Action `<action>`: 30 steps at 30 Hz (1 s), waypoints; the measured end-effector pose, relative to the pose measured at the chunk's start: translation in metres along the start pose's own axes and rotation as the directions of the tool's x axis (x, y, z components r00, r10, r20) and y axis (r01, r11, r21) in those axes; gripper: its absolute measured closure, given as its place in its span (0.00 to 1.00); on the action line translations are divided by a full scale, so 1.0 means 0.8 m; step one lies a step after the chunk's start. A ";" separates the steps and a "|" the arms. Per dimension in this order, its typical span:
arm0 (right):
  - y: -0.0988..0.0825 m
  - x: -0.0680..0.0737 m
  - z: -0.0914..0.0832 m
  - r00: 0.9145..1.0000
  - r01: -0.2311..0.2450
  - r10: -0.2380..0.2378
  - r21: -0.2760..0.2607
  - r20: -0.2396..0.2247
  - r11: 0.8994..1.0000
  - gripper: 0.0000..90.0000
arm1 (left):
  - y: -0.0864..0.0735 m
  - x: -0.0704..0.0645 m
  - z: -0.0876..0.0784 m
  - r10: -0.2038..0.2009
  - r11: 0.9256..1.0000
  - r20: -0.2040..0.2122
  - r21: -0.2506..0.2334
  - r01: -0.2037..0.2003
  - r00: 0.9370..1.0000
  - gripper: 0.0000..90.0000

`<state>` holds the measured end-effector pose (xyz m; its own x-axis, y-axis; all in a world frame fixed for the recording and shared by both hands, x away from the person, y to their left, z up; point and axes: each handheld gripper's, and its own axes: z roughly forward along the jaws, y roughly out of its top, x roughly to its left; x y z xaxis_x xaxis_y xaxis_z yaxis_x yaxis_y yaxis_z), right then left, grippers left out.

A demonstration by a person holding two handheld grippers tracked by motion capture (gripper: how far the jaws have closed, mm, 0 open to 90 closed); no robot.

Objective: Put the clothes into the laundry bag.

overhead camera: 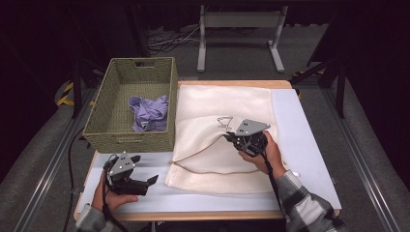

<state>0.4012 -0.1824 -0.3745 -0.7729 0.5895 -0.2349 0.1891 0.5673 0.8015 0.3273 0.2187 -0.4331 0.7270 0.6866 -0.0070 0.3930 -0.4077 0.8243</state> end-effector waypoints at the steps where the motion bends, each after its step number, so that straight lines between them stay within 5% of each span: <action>1: 0.000 0.000 0.000 1.000 0.000 0.000 0.000 0.000 1.000 0.96 | 0.000 0.000 0.000 0.000 1.000 0.000 0.000 0.000 1.000 0.06; 11: 0.002 -0.005 -0.005 1.000 -0.006 0.006 -0.009 0.001 1.000 0.96 | 0.026 0.013 -0.030 0.039 0.997 -0.048 -0.068 -0.042 0.998 0.06; 19: 0.002 -0.009 -0.009 1.000 -0.014 0.014 -0.020 -0.004 1.000 0.96 | 0.072 0.040 -0.042 0.058 0.995 -0.089 -0.079 -0.065 0.994 0.05; 30: 0.000 -0.011 -0.009 1.000 -0.021 0.021 -0.020 -0.018 1.000 0.96 | 0.135 0.079 -0.012 0.105 0.994 -0.090 -0.015 -0.107 0.990 0.04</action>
<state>0.4032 -0.1915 -0.3682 -0.7797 0.5906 -0.2081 0.1930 0.5428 0.8174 0.4105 0.2237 -0.3391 0.7108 0.6912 0.1305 0.3043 -0.4695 0.8288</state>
